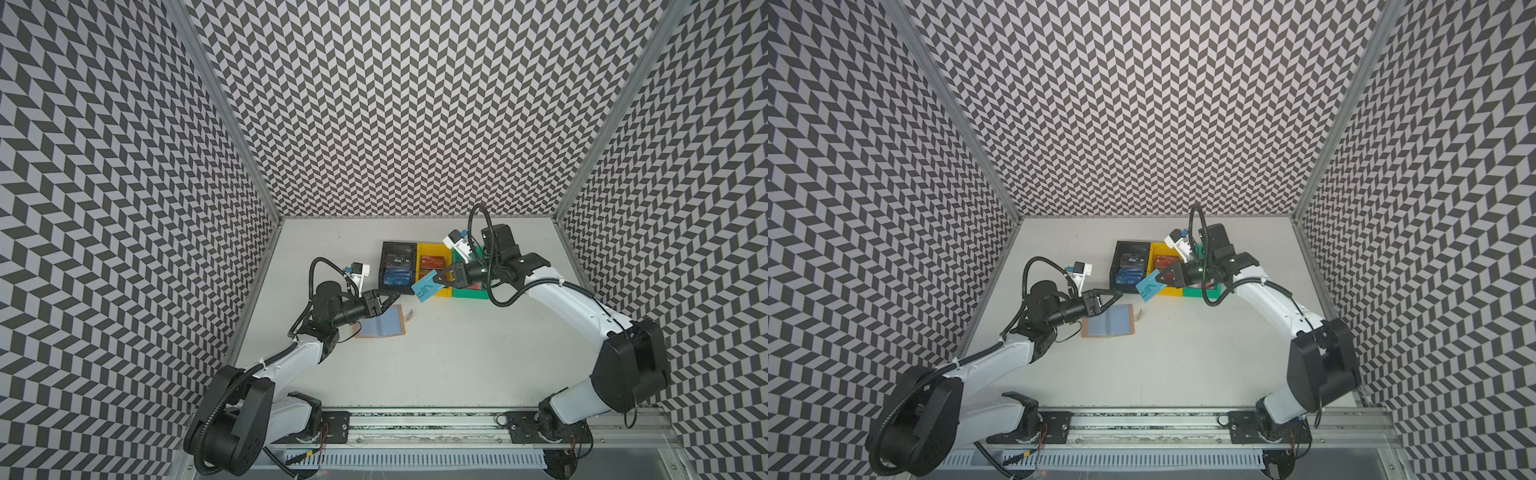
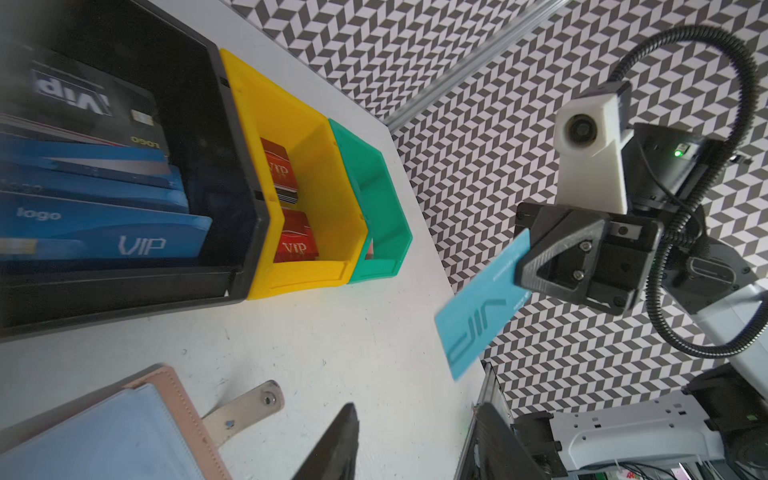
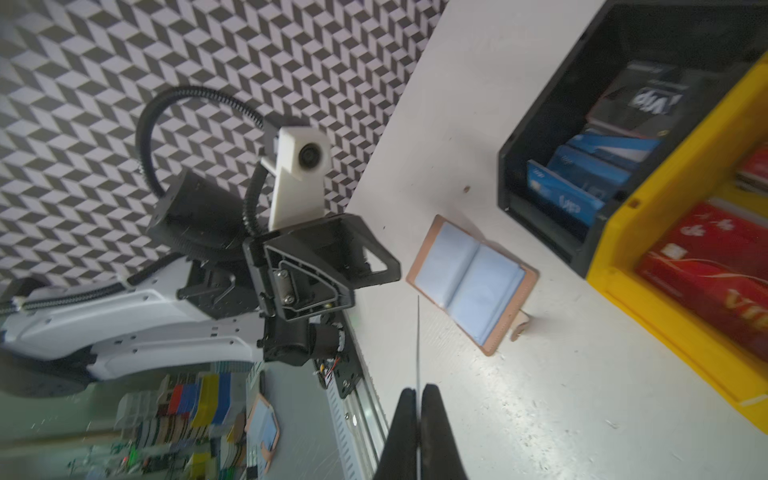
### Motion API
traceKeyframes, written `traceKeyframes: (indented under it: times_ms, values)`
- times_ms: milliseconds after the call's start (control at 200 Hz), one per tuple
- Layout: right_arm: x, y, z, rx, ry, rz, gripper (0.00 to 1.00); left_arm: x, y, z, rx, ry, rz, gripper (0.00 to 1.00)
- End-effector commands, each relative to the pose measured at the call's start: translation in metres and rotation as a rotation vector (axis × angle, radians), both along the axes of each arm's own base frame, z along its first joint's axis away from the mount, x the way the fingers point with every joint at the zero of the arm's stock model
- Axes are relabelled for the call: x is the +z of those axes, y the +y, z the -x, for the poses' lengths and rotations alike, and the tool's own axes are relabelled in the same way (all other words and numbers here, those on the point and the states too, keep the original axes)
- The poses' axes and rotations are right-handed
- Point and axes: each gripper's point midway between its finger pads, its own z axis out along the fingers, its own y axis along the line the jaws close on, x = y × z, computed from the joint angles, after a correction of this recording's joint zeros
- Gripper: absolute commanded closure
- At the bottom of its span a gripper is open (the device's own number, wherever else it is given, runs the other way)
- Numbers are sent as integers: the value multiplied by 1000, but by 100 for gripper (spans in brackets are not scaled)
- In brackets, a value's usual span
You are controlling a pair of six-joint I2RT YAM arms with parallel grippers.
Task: Take the credit cards out of the card holder
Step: Pass the credit card, then place the credit card in the storage box.
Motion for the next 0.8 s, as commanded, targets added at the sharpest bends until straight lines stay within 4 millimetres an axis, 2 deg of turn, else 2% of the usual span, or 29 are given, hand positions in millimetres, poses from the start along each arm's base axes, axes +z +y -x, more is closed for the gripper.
traceKeyframes:
  times_ms: [0, 155, 300, 511, 796]
  values:
    - [1, -42, -36, -225, -17, 76, 100, -10, 14, -2, 72, 16, -27, 51]
    - [-18, -108, -74, -478, 22, 127, 100, -13, 28, -3, 134, 6, -58, 49]
    - [-37, -139, -95, -578, 55, 129, 100, -16, 39, -4, 177, -2, -84, 47]
    - [-62, -138, -120, -576, 98, 131, 100, -22, 49, -6, 201, 4, -86, 46]
    - [-75, -140, -148, -650, 84, 116, 100, -33, 50, -10, 192, 24, -83, 46]
